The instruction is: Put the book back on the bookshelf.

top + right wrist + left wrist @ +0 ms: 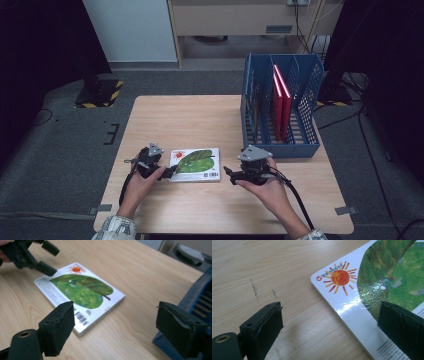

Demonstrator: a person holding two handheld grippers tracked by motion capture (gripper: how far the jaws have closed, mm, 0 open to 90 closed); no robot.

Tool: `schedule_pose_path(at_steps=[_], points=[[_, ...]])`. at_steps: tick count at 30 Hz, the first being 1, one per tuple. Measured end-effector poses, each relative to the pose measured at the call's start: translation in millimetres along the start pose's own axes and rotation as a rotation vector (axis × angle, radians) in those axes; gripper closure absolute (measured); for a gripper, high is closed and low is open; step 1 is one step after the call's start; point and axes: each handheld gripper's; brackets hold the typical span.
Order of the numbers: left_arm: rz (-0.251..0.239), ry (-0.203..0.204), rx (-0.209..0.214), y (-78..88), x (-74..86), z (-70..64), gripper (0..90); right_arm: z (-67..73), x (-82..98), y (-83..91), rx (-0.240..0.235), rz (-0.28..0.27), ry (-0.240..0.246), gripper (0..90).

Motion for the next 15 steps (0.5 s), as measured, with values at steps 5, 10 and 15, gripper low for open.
schedule_pose_path(at_steps=[5, 10, 15], points=[[-0.004, -0.005, 0.017, -0.8, -2.1, -5.3, 7.8, 5.9, 7.1, -21.7, -0.036, 0.063, 0.014, 20.1], [0.0, 0.001, 0.047, -2.0, -3.2, -11.5, 8.4, 11.0, 19.2, -43.6, -0.098, 0.143, 0.003, 21.3], [0.011, -0.011, 0.062, -4.8, -3.6, -15.6, 11.3, 13.3, 25.4, -56.6, -0.14, 0.165, -0.022, 24.8]])
Point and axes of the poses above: each handheld gripper's, and its own axes: y roughly backward along the jaws, x roughly out of its underside, z roughly to its left, and after that the axes turned 12 degrees about -x, right-handed
